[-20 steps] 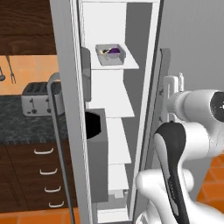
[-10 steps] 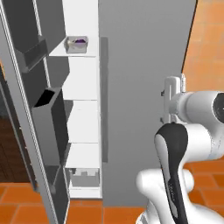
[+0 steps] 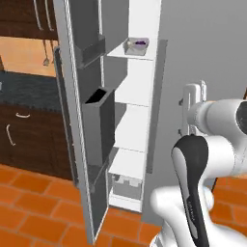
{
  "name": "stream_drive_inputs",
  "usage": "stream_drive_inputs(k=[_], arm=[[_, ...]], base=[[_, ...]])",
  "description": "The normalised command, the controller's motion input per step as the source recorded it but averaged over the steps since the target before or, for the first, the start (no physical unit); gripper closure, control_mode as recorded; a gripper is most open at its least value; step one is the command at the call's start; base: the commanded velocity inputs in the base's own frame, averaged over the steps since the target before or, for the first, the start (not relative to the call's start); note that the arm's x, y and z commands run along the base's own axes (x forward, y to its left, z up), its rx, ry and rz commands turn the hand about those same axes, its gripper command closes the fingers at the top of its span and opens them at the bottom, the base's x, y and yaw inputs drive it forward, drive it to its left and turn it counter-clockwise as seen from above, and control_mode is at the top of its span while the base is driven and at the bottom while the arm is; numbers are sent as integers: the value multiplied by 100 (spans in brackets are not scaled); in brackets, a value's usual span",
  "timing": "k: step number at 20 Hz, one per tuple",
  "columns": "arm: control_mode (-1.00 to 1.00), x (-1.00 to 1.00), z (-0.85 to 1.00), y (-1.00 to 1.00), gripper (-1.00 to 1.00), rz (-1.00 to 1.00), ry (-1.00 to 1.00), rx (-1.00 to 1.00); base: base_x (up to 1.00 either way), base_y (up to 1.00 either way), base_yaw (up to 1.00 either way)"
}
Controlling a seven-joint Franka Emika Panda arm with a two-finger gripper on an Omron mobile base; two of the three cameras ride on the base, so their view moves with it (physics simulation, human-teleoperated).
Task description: Take the meat container that has the fish and place it on the second highest rack of the freezer. Then take the vegetable container that has the mushroom and eggplant and place it on the highest rack of the freezer.
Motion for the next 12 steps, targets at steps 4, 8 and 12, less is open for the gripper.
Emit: stream_drive_inputs(k=[4,8,12], arm=[[100,0,0,0,-100,0,0,0],[100,0,0,0,-100,0,0,0],[100,0,0,0,-100,0,0,0]], base=[[-36,4,95],[-17,15,99],[3,27,89]])
